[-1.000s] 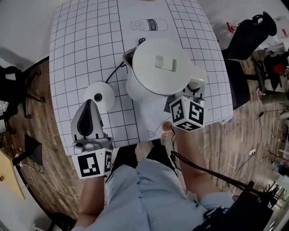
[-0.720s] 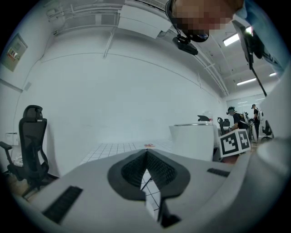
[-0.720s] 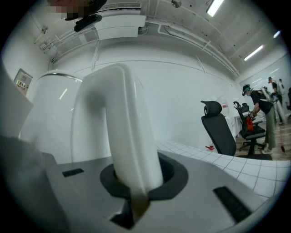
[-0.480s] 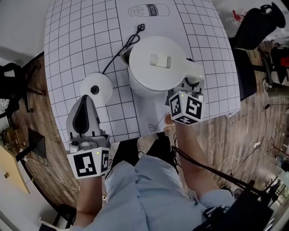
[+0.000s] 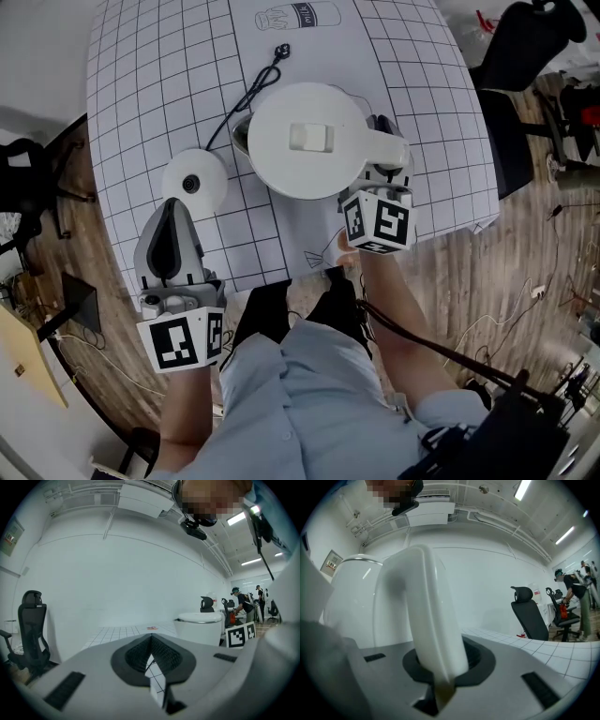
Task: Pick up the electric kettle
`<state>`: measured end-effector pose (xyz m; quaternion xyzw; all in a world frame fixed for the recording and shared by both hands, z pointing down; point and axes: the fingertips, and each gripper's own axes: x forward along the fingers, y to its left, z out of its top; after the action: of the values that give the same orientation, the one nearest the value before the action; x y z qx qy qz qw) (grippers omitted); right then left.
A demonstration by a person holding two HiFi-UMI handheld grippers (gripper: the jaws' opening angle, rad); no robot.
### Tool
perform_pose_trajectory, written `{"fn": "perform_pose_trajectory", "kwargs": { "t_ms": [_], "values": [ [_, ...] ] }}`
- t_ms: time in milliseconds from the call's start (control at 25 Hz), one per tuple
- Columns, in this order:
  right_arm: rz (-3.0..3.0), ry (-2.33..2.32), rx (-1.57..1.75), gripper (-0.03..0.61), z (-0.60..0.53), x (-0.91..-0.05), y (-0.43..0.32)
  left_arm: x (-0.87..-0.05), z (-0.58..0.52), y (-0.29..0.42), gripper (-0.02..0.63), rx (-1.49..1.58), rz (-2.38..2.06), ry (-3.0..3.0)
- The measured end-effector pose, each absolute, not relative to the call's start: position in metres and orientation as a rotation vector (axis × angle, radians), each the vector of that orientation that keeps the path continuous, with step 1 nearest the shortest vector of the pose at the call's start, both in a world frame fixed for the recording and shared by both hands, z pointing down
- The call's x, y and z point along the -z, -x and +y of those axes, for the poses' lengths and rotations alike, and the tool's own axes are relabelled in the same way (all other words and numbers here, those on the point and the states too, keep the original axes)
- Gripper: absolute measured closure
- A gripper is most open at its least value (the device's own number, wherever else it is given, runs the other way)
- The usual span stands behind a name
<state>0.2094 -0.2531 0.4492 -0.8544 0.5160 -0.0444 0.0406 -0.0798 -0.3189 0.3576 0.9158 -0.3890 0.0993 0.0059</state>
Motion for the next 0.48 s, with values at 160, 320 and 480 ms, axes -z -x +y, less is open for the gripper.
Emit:
{"fn": "perform_pose_trajectory", "kwargs": {
  "t_ms": [160,320,480],
  "values": [
    [1.58,2.631,0.171,0.538,-0.254,-0.453,-0.209,-0.356,-0.314,0.084,0.615,-0.302,-1.224,-2.86],
    [1.627,2.701,0.156,0.447,-0.248,-0.458,-0.206,-0.351,-0.307,0.089,0.615,-0.296,-1.25,-2.851],
    [1.714,2.698,0.162,0.394,-0.232,-0.464,-0.192,-0.342,-0.296,0.087,0.615,-0.279,-1.262,-2.869]
  ]
}}
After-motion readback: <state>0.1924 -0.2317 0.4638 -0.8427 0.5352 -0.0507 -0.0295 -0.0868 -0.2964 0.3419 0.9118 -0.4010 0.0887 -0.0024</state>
